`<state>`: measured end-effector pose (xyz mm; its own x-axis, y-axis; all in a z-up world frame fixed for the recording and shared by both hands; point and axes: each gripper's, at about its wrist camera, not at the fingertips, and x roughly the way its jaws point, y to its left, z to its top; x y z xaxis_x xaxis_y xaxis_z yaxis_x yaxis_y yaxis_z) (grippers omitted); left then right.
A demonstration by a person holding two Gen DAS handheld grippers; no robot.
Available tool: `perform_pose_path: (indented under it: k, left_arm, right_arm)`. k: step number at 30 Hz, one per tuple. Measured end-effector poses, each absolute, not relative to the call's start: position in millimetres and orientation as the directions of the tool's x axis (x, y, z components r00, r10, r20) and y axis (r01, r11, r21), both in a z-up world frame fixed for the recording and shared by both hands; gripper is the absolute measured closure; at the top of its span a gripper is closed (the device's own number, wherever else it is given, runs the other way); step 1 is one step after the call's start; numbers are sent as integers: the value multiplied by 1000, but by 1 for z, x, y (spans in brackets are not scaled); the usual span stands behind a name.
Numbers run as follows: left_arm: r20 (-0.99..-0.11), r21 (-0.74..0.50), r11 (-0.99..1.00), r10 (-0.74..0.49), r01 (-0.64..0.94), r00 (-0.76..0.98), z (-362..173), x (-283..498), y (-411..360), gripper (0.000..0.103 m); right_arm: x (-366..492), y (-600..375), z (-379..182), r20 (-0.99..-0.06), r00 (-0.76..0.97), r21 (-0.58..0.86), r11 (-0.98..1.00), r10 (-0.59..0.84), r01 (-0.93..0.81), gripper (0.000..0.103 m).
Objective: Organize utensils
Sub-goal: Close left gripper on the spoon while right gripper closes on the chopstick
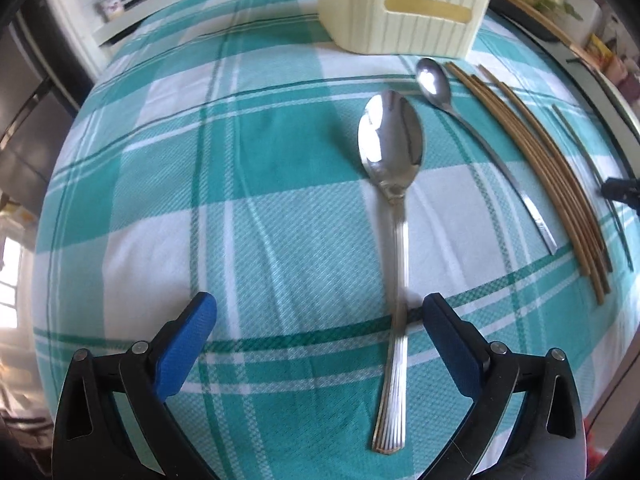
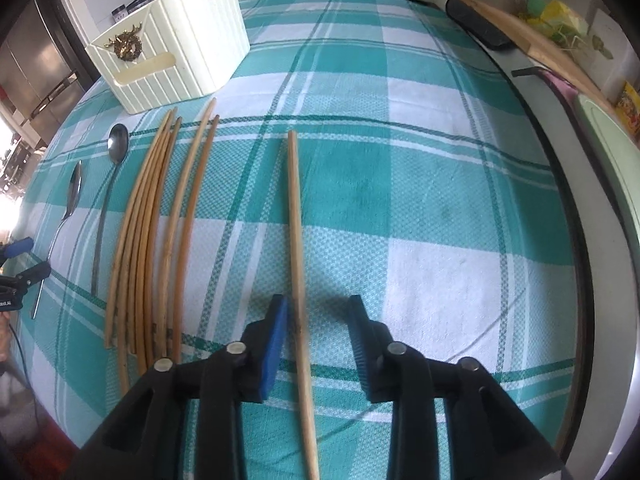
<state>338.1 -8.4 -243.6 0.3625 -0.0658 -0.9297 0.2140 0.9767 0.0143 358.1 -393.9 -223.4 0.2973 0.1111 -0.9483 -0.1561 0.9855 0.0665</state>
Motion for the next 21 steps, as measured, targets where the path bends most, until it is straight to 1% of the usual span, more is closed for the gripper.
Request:
perform_pose_path:
  k: [2,6,9,11,12,14,15,16,17,18,20,21]
  left_arm:
    - [-931,-5,969,-95,247,352,-241,344,-14,1]
    - [-937,6,960,-93,281,337,-243,364,-30,10]
    - [-937,-5,962,-99,272,334,-243,378,-36,11]
    - [-936,-6,964,-98,264,337,-241,390,-40,16]
    - [-936,0,965,-92,262,340,-240,395,-42,22]
    - [-934,3,965,-91,262,345,-239,405,-46,28]
    - [-933,-1,964,-96,266,347,-239,407,-48,35]
    - [-931,0,962,-100,274,352,-238,410,-50,44]
    - [-927,-8,958,-115,287,358,-236,412,-53,51]
    - [-925,-14,956,-125,294,360,-236,417,-53,61]
    - [-921,-5,955,-120,295,372,-236,420,-55,61]
    - [-918,-9,955,-125,295,376,-236,419,-54,61]
  right_arm:
    - [362,-390,-224,-957,272,55,982,103,-178,70]
    - [373,-384,-224,-964,249,43,977,95,-207,70]
    - [385,-380,-224,-966,244,34,977,86,-212,70]
    - [394,-378,-225,-965,245,39,977,91,-208,70]
    - [399,-377,-225,-965,247,39,977,92,-210,70]
    - [406,-374,-226,-963,253,35,975,91,-218,70]
    - [412,-372,-227,-963,255,33,975,91,-222,70]
    - [417,-370,-227,-961,258,37,973,97,-226,68]
    - [426,-366,-226,-960,263,39,973,99,-227,71]
    - [431,-365,-226,-959,266,38,973,100,-228,73]
    - [440,-366,-227,-955,285,21,977,82,-210,94]
    - [443,-369,-226,-953,288,39,981,94,-192,95]
